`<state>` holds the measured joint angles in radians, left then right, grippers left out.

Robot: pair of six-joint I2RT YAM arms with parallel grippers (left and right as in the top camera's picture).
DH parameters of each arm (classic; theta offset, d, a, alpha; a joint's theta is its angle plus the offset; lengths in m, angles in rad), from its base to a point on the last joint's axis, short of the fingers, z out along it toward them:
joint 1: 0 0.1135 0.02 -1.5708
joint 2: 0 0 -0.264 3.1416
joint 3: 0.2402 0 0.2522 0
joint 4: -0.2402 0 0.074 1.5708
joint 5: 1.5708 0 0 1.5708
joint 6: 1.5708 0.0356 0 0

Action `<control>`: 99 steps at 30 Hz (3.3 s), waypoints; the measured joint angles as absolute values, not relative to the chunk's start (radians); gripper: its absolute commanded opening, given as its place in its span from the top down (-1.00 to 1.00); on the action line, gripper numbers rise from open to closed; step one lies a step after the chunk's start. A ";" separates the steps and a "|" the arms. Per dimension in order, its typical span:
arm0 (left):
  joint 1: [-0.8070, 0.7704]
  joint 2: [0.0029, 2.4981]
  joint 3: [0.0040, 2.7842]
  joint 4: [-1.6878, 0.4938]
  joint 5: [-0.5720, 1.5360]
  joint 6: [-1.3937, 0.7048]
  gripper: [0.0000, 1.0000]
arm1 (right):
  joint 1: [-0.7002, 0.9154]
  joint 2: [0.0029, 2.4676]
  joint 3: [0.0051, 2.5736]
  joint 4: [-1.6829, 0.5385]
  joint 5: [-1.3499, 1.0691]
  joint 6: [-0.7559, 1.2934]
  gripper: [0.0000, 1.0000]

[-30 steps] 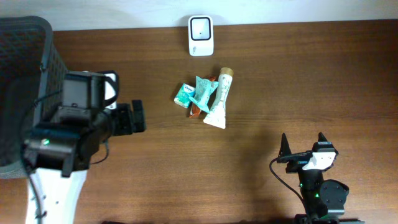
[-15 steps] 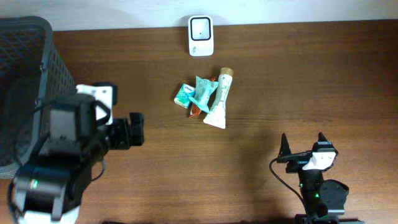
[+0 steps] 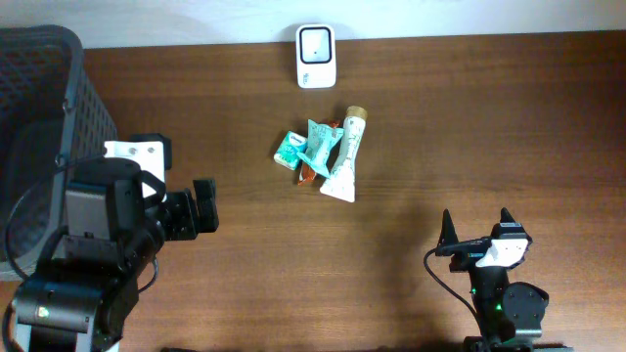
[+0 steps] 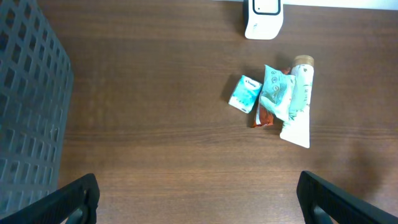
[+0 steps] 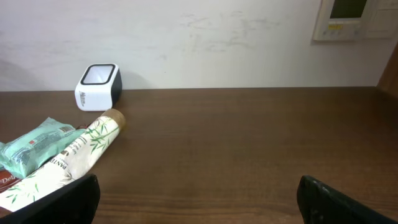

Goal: Scan the item barcode

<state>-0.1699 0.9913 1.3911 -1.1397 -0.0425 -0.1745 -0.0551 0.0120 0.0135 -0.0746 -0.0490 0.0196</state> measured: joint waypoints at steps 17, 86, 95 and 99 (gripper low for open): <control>-0.170 0.872 1.391 -1.240 0.031 -0.096 -0.99 | -0.055 0.012 0.014 -0.075 -0.049 0.020 -0.97; -0.170 0.600 0.950 -0.920 -0.111 -0.184 -0.98 | -0.055 0.012 0.014 -0.075 -0.049 0.019 -0.97; -0.169 0.575 0.950 -0.900 0.021 -0.184 -0.99 | -0.055 0.012 0.014 -0.075 -0.049 0.020 -0.97; -0.169 0.472 0.949 -0.900 0.031 -0.184 -0.98 | -0.055 0.012 0.014 -0.075 -0.049 0.020 -0.97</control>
